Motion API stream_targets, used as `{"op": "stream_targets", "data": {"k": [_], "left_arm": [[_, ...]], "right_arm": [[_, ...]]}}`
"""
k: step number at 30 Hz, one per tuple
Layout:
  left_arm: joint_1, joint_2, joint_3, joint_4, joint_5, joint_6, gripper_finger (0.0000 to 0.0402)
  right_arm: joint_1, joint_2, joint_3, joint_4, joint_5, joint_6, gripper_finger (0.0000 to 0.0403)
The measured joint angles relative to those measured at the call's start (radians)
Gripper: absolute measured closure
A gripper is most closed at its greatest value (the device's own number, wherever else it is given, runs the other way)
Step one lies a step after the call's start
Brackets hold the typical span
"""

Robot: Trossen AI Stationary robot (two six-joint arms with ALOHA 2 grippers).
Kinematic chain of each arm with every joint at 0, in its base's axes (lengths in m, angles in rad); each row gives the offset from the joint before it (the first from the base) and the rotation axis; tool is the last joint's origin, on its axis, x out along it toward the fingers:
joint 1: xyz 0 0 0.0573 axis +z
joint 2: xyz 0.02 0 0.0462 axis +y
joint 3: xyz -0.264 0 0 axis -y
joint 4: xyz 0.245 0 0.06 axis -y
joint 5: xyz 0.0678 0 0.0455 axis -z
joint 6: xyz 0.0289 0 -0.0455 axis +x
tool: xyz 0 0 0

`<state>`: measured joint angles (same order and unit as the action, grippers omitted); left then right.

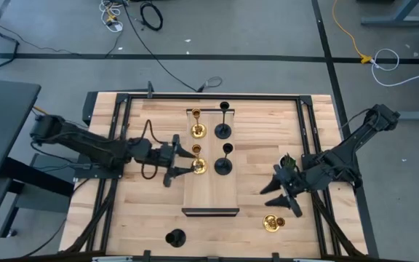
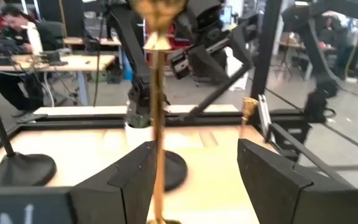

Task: Pick & Place candle stick holders
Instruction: Put the gold candle holder on the shelf

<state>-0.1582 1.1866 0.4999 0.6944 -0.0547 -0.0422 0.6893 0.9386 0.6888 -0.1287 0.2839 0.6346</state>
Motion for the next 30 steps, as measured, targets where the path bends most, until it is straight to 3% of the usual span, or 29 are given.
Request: {"op": "stream_targets", "data": {"k": [11,16,21,25,30], "left_arm": [[-0.078,-0.156,0.0,-0.215,0.0,-0.027,0.0177],[-0.099,-0.162,0.0,-0.227,-0.002,-0.026,0.0177],[-0.104,-0.162,0.0,-0.23,-0.004,-0.027,0.0177],[-0.104,-0.161,0.0,-0.231,-0.004,-0.033,0.0177],[-0.104,-0.161,0.0,-0.248,-0.004,-0.048,0.0177]], "right_arm": [[0.041,0.0,0.0,-0.16,-0.272,0.519,0.0185],[0.125,0.0,0.0,-0.187,-0.299,0.755,0.0185],[0.238,0.0,0.0,-0.232,-0.256,0.952,0.0185],[0.348,0.005,0.0,-0.272,-0.152,1.065,0.0186],[0.521,0.023,0.0,-0.299,0.099,1.086,0.0203]]}}
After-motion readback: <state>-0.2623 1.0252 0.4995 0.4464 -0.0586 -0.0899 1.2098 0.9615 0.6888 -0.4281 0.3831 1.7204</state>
